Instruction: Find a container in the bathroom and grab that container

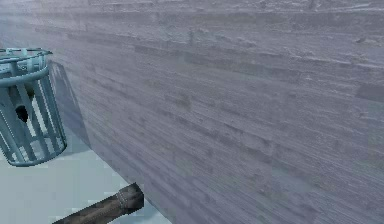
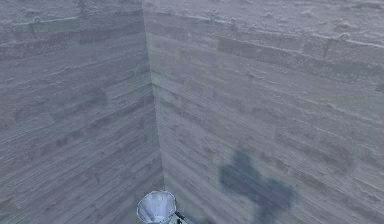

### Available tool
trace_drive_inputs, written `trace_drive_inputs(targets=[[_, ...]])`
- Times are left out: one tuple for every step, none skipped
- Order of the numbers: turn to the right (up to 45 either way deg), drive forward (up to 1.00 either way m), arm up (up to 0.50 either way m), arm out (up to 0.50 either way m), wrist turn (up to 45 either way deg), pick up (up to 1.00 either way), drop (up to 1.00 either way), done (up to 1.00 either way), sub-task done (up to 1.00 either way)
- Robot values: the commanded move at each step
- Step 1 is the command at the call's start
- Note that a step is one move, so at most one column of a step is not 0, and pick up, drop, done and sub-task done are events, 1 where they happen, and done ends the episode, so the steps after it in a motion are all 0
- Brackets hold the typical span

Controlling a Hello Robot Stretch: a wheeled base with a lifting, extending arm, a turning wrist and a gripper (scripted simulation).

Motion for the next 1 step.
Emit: trace_drive_inputs(targets=[[0.0,0.0,0.0,0.0,0.0,0.0,0.0,1.0,0.0]])
